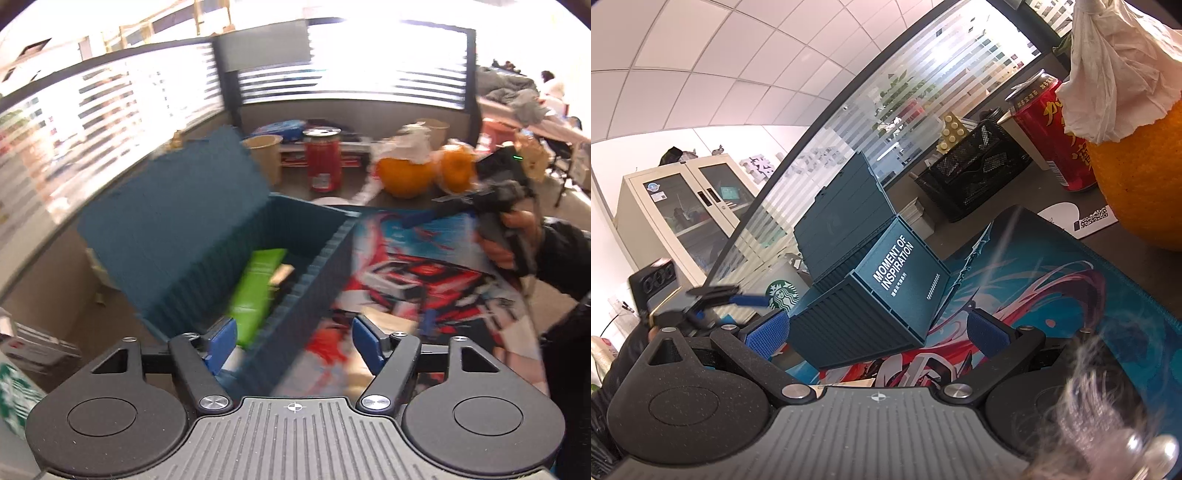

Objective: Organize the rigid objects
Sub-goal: 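Return the left tool to the pile and grasp the blue marker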

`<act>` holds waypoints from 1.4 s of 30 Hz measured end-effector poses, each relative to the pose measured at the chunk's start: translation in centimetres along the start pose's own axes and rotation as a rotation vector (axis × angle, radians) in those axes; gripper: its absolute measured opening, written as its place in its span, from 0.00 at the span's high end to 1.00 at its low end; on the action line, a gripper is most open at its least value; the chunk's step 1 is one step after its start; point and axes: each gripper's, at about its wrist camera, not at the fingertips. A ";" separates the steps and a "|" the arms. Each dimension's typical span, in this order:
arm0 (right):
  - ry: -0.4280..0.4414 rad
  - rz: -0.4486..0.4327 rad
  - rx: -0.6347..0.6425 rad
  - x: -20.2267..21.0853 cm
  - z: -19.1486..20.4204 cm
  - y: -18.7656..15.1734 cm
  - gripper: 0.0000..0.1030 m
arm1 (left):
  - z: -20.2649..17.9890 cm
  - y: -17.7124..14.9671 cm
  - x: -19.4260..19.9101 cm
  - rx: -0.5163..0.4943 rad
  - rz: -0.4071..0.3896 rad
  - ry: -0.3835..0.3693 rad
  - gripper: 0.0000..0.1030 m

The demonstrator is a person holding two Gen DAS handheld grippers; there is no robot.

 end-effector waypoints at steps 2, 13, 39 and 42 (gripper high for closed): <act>-0.008 -0.005 0.000 0.0 0.0 0.0 0.00 | -1.8 -0.7 -0.2 -0.016 -0.001 -0.029 0.21; -0.024 -0.020 0.000 0.1 -0.1 0.0 0.00 | -9.0 -5.1 -2.3 -0.013 0.040 -0.205 0.15; -0.020 -0.022 -0.001 0.2 0.0 0.1 0.00 | -12.5 -7.3 -5.6 0.045 0.109 -0.258 0.00; -0.019 -0.023 -0.001 0.2 0.0 0.1 0.00 | -13.1 -7.3 -5.6 0.060 0.092 -0.261 0.00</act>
Point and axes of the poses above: each gripper's, at about its wrist camera, not at the fingertips, and x roughly against the way its jaws point, z to its left, y to its top, and after that the axes turned 8 degrees about -z, right-handed
